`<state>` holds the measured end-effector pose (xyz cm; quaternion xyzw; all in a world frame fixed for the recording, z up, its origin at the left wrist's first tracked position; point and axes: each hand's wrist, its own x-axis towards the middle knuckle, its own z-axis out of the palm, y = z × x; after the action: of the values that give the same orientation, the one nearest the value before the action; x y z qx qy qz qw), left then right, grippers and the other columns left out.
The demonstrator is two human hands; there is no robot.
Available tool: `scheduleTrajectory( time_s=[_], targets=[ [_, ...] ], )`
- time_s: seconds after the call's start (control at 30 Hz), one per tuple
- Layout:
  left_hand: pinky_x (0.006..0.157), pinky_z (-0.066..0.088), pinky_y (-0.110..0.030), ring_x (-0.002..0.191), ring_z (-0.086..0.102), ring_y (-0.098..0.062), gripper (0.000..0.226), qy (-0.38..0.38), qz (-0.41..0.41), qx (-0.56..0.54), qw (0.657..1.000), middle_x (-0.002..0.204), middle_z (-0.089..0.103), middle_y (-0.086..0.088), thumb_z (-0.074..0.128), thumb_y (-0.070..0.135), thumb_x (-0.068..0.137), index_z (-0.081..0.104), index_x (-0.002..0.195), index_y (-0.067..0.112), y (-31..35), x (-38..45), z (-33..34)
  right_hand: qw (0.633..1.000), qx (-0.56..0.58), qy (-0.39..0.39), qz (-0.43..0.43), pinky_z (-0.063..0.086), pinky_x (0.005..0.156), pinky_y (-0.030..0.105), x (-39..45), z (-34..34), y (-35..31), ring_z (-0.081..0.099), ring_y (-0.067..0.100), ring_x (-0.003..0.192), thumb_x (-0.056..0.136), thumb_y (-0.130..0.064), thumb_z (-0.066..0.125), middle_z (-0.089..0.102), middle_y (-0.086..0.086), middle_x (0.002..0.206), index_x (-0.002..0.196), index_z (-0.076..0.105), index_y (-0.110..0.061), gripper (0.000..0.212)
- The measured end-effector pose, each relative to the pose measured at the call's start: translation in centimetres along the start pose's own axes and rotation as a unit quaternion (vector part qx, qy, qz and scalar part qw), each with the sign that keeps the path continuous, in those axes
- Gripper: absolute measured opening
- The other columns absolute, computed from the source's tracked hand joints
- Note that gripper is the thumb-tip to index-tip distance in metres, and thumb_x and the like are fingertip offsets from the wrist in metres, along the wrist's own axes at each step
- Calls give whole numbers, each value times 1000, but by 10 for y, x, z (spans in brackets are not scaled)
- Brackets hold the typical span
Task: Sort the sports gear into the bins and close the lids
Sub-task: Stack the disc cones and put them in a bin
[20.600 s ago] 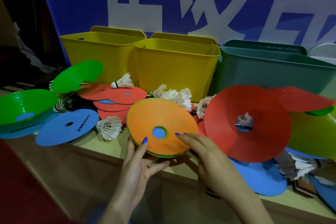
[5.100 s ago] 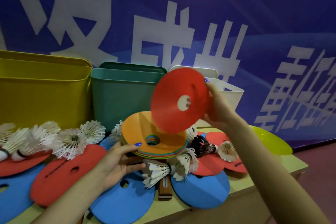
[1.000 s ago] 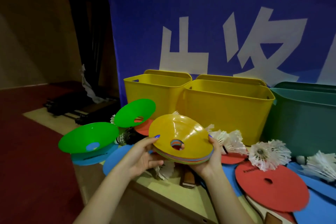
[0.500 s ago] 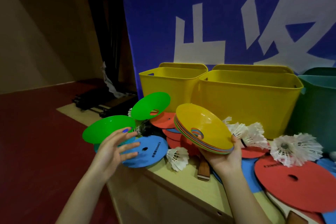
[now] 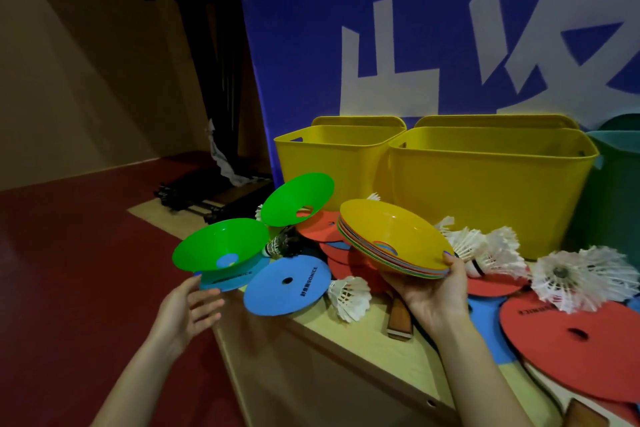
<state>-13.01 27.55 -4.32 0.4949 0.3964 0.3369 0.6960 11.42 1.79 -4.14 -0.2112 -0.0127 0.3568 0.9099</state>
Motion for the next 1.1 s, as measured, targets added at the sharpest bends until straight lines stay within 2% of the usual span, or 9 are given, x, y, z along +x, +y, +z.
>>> scheduleTrajectory(
  time_s=[0.07,0.13,0.3,0.37,0.43,0.67,0.9,1.0,1.1],
  targets=[
    [42,53,-24,54,69,-17,31,6,15,1,1000,90,63,-10,43,34,98,44,124,18,8,6,5,999,-38,25,-30,51,78,54,0,3,2,56,36,104,81,-35,48,59,17,112,111,55,-19,34],
    [40,53,-25,52,68,-16,35,8,15,7,1000,92,65,-10,44,38,97,41,128,22,16,11,10,992,-89,50,-70,52,81,43,2,6,4,59,27,100,93,-33,35,63,9,109,109,58,-22,30],
    [38,51,-23,59,68,-24,36,-7,-7,36,999,105,65,-15,44,36,98,42,128,18,28,22,22,910,-297,173,-232,42,69,29,-1,6,-4,54,21,87,96,-18,40,60,5,96,110,59,-10,25],
    [38,51,-21,70,62,-26,35,5,-9,35,999,119,61,-20,38,25,101,40,134,14,29,27,25,868,-360,185,-289,39,58,26,-5,0,-9,49,16,70,96,-13,41,57,-1,77,91,60,-13,20],
    [37,50,-20,64,65,-25,35,15,-10,25,1000,103,69,-17,31,17,102,36,135,8,31,29,26,853,-377,194,-305,30,55,31,-8,-4,-12,41,15,58,94,-13,44,49,-8,56,66,52,-21,30],
    [36,46,-14,40,62,-7,9,65,100,-60,991,47,65,0,34,10,96,42,93,11,42,21,26,848,-360,253,-296,33,54,33,-3,-18,-16,40,22,60,90,-22,47,40,3,57,57,41,-16,34],
    [46,42,-20,49,60,-8,14,-69,116,-105,985,67,68,-2,36,13,95,42,85,20,70,-29,75,870,-320,257,-274,35,42,27,-5,-18,-20,47,16,33,94,-20,39,46,9,53,65,48,-12,32],
    [41,41,-16,44,58,-8,9,-153,110,-37,981,58,68,1,37,11,96,44,94,16,61,-44,117,888,-279,260,-258,40,36,24,-4,-17,-20,49,19,42,95,-23,36,48,8,57,82,59,-10,29],
    [38,44,-20,48,62,-11,15,-213,72,16,974,76,67,-10,40,11,98,39,112,12,40,-49,154,899,-242,255,-260,46,37,22,-3,-18,-21,52,18,56,97,-26,34,55,5,65,91,62,-11,32]
  ],
)
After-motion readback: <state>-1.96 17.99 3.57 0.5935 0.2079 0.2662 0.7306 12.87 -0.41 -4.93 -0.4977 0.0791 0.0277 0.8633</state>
